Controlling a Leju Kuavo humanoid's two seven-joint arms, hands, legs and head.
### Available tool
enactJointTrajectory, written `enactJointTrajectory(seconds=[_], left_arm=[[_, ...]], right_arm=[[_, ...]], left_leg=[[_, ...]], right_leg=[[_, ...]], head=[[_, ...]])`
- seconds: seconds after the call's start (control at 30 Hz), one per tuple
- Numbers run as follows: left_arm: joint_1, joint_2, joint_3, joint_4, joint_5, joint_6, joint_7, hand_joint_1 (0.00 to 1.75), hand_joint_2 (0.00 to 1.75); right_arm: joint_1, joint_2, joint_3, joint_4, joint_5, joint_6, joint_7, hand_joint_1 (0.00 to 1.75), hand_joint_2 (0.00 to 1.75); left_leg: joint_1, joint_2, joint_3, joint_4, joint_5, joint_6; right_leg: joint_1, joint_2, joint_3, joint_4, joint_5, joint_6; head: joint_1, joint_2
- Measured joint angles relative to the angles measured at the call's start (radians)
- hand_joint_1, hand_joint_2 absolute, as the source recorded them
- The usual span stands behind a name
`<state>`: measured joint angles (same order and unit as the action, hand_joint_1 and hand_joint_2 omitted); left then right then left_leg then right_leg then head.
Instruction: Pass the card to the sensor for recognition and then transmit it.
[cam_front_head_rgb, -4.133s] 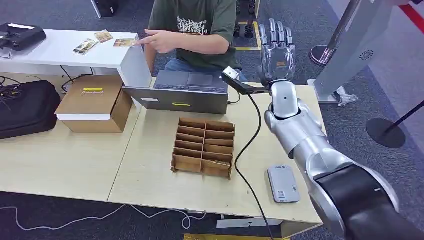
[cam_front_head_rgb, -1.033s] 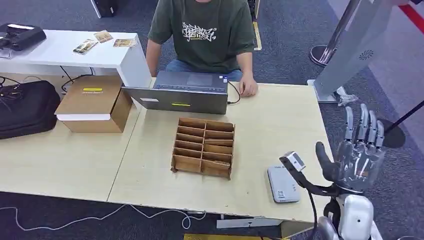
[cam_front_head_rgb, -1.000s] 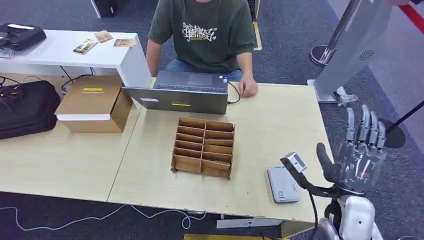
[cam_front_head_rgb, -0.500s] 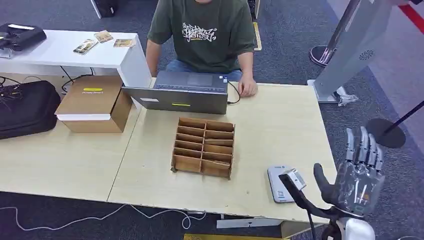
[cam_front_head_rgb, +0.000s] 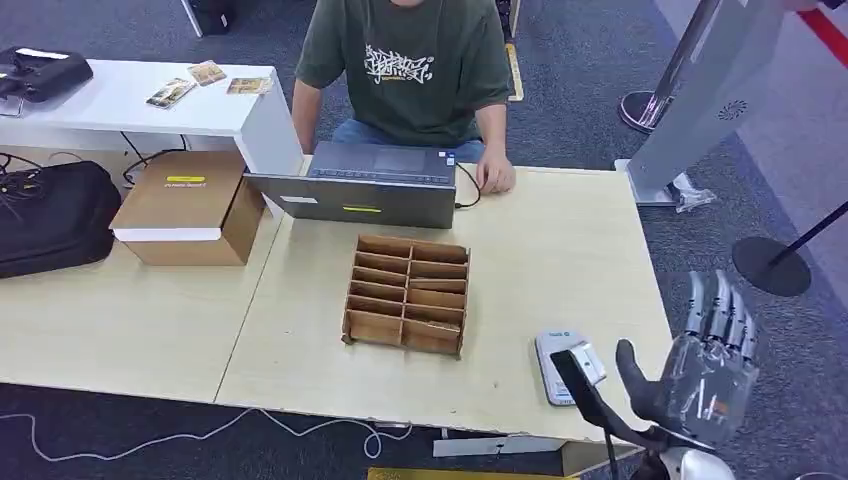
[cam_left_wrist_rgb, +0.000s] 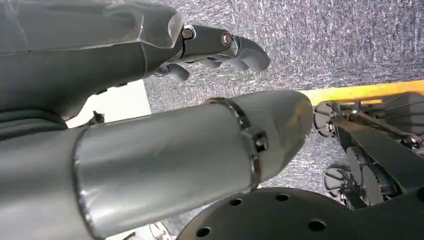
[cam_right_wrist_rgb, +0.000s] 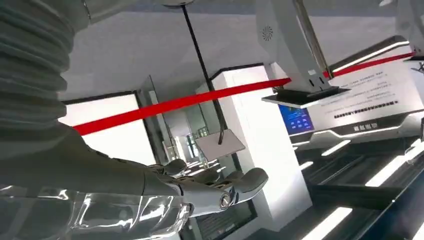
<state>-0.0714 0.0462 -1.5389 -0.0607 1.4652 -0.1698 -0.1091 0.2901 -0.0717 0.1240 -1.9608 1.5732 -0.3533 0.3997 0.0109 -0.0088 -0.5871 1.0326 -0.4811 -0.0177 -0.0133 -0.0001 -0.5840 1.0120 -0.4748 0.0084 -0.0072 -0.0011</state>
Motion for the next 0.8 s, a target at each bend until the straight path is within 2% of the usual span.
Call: enactJointTrajectory(seconds=[0.27,0.6,0.7,0.8], left_arm=[[0.0,-0.01,0.0,0.009,0.027,0.0,0.0,0.0,0.0],[0.0,-0.019,0.0,0.014,0.046,0.0,0.0,0.0,0.0],[0.0,-0.022,0.0,0.017,0.05,0.002,0.0,0.0,0.0],[-0.001,-0.023,0.0,0.02,0.055,0.002,-0.002,0.0,0.0]], right_arm=[[0.02,-0.002,0.035,-0.024,0.0,0.015,0.062,0.0,1.75],[0.053,-0.005,0.076,-0.066,0.0,0.086,0.115,0.0,1.75],[0.037,-0.026,0.128,-0.068,0.0,0.148,0.191,0.0,1.75],[0.023,-0.04,0.2,-0.063,0.0,0.176,0.202,0.0,1.75]], left_leg=[[0.0,0.0,0.0,0.0,0.0,0.0],[0.0,0.0,0.0,0.0,-0.001,-0.001],[0.0,0.0,0.0,0.0,-0.001,-0.001],[0.0,0.0,0.0,0.0,-0.001,-0.001]], right_leg=[[0.0,0.0,0.0,0.0,0.0,0.0],[0.0,0.0,0.0,0.0,0.0,0.0],[0.0,0.0,0.0,0.0,0.0,0.0],[0.0,0.0,0.0,0.0,0.0,0.0]], head=[[0.0,0.0],[0.0,0.0],[0.0,0.0],[0.0,0.0]])
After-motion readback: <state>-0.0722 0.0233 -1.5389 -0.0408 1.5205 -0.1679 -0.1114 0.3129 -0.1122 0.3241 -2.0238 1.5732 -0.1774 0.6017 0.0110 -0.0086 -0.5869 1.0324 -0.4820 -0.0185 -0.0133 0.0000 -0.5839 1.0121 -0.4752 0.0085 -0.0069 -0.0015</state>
